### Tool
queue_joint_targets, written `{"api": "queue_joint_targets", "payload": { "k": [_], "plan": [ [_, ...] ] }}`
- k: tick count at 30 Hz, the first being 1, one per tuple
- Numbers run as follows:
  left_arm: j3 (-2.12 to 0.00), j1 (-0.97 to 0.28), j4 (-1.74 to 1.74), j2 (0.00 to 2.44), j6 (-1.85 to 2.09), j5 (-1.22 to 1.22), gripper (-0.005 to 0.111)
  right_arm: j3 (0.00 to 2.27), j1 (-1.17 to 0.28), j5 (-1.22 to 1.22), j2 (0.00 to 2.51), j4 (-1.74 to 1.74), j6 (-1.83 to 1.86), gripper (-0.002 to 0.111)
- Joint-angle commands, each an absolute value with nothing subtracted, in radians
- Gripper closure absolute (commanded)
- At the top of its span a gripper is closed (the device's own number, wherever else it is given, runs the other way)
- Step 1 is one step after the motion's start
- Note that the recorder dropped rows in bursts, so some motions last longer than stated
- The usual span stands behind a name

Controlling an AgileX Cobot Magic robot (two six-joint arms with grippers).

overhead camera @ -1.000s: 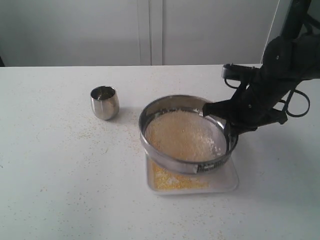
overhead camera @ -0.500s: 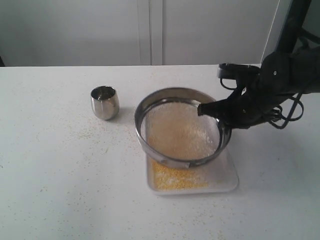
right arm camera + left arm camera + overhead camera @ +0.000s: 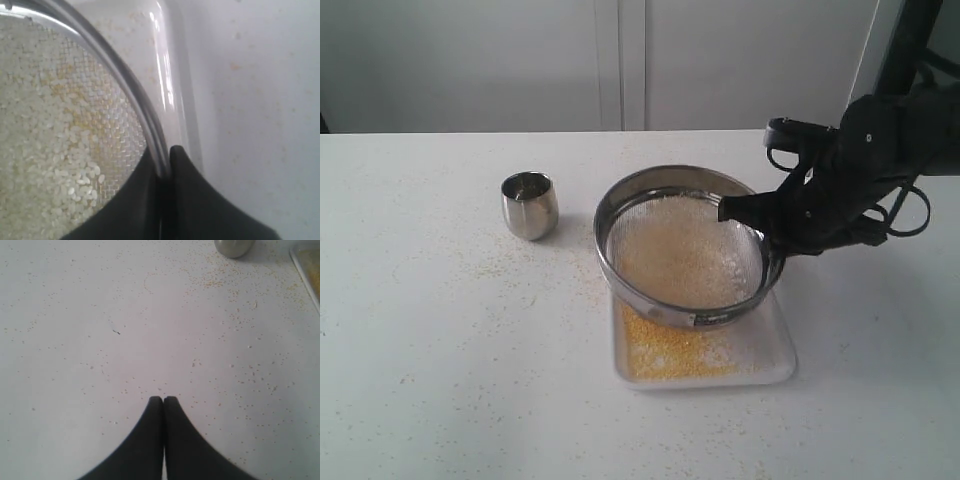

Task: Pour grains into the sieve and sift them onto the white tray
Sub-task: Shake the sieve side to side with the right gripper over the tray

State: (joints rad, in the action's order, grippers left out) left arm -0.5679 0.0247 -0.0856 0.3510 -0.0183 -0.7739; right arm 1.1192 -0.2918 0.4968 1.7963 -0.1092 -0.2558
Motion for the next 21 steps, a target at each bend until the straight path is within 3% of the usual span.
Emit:
{"api": "queue_joint_targets", "payload": {
  "k": [1, 4, 9, 12, 15, 19, 21],
  "plan": [
    [-0.567, 0.028, -0.088, 0.344, -0.018, -0.778, 0.107, 1.037, -0.301, 0.457, 1.721, -0.091, -0.243, 0.108],
    [-0.567, 0.028, -0.088, 0.344, -0.018, -0.778, 0.107, 1.051, -0.298, 0.29, 1.751, -0.107, -0.289, 0.108],
    [-0.567, 0.028, -0.088, 0.344, -0.018, -0.778, 0.107, 1.117, -0.306, 0.666, 1.74, -0.022, -0.238, 0.108],
    [-0.567, 0.028, -0.088, 0.344, -0.018, -0.778, 0.107, 1.039, -0.321, 0.5, 1.67, 0.029, -0.238, 0.108],
    [-0.567, 0.028, -0.088, 0.344, -0.018, -0.778, 0.107, 1.12, -0.307, 0.426, 1.727, 0.029, -0.31, 0.108],
    [-0.567, 0.028, -0.088, 0.344, -0.018, -0.778, 0.107, 1.256, -0.297, 0.734, 1.813, 0.03, -0.296, 0.108],
    [-0.567, 0.028, -0.088, 0.344, -0.018, -0.778, 0.107, 1.214, -0.317, 0.836, 1.783, 0.032, -0.167, 0.108]
  ]
}}
